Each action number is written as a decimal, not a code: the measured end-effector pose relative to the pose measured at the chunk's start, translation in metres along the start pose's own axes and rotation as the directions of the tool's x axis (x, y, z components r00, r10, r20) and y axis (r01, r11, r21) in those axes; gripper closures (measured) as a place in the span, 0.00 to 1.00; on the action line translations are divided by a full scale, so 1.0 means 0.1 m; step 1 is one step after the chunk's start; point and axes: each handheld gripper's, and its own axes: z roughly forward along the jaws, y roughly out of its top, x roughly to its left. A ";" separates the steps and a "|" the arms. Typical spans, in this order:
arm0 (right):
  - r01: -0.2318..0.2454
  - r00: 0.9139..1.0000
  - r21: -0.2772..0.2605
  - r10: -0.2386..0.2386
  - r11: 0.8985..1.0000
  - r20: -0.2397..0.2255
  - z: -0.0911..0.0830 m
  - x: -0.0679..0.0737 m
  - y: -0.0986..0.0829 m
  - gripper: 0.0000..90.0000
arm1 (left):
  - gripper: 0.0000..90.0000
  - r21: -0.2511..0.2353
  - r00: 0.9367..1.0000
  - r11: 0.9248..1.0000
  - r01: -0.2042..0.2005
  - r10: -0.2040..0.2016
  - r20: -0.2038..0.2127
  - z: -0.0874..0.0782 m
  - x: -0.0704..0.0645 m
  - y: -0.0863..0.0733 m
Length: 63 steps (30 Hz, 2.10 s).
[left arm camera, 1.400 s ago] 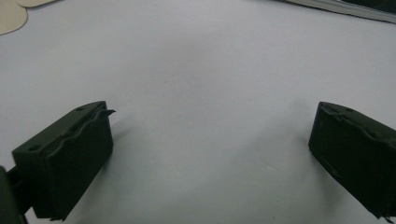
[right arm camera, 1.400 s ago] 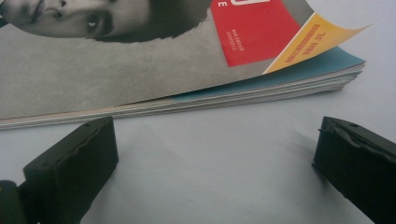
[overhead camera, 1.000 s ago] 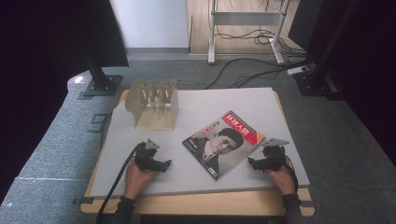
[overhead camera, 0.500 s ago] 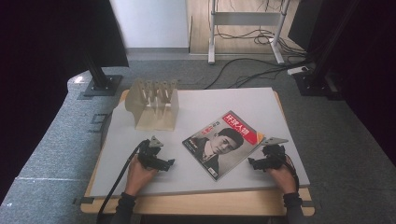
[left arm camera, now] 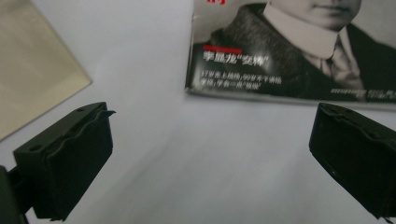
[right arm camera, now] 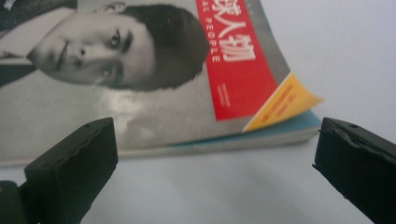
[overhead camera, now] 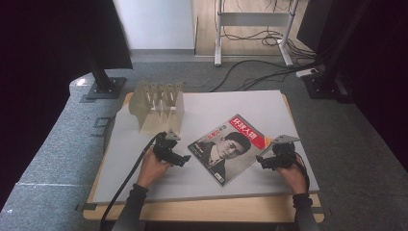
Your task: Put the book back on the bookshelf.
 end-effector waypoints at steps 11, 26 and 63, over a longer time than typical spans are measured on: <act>0.025 0.999 -0.010 -0.026 1.000 -0.031 0.18 -0.02 0.24 0.00 | 0.00 0.024 0.997 0.997 -0.069 0.068 0.041 0.24 -0.06 0.37; 0.038 0.999 0.039 -0.037 0.999 -0.038 0.51 -0.28 0.36 0.00 | 0.00 0.035 0.996 0.996 -0.082 0.080 0.046 0.68 0.01 0.62; 0.049 0.987 0.036 -0.043 0.998 -0.157 0.38 0.05 -0.03 0.07 | 0.00 0.044 0.983 0.994 -0.102 0.094 0.156 0.58 -0.37 0.10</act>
